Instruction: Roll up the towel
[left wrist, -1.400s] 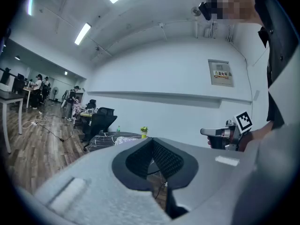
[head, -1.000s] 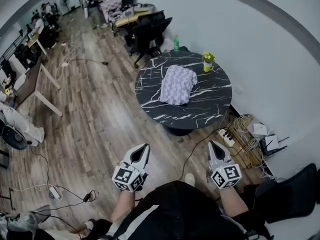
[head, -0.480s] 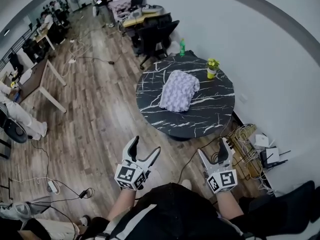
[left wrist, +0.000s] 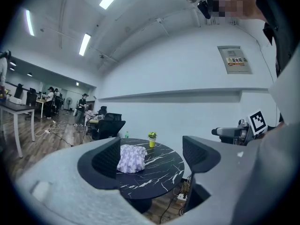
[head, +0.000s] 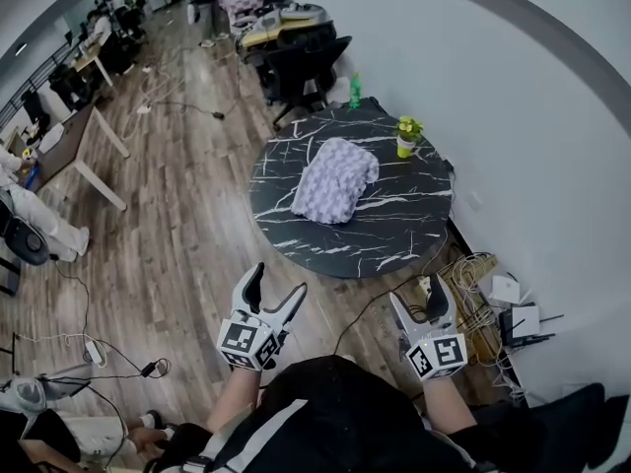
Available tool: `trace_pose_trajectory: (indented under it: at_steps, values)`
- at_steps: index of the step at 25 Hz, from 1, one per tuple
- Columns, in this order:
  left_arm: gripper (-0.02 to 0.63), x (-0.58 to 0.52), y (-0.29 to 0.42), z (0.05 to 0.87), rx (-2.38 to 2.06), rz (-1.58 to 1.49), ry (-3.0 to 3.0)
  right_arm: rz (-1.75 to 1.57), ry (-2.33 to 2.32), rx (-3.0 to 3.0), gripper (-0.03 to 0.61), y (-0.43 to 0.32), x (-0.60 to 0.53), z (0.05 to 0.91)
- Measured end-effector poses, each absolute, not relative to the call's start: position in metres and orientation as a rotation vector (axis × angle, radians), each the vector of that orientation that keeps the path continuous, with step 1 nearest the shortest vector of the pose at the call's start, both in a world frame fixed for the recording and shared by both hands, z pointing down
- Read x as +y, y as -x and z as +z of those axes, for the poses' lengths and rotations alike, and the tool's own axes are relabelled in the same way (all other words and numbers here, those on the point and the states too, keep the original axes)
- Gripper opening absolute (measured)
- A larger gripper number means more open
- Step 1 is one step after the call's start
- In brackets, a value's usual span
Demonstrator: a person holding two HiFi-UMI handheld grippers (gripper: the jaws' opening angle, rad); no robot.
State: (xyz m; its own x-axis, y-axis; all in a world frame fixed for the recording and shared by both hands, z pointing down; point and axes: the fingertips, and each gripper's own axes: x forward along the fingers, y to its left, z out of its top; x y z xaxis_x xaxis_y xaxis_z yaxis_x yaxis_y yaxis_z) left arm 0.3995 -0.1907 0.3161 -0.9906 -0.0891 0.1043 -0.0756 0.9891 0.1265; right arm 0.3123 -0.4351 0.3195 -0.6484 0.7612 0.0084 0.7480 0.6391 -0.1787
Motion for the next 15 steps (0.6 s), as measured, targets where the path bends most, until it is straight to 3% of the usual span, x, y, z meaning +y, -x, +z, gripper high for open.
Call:
trace_pose_trajectory:
  at_steps: [15]
  values:
    - [0.417, -0.221, -0.359, 0.329, -2.986, -0.144, -0.107, 0.326, 1.27, -2.691, 0.393, -0.259, -0.463, 0.345]
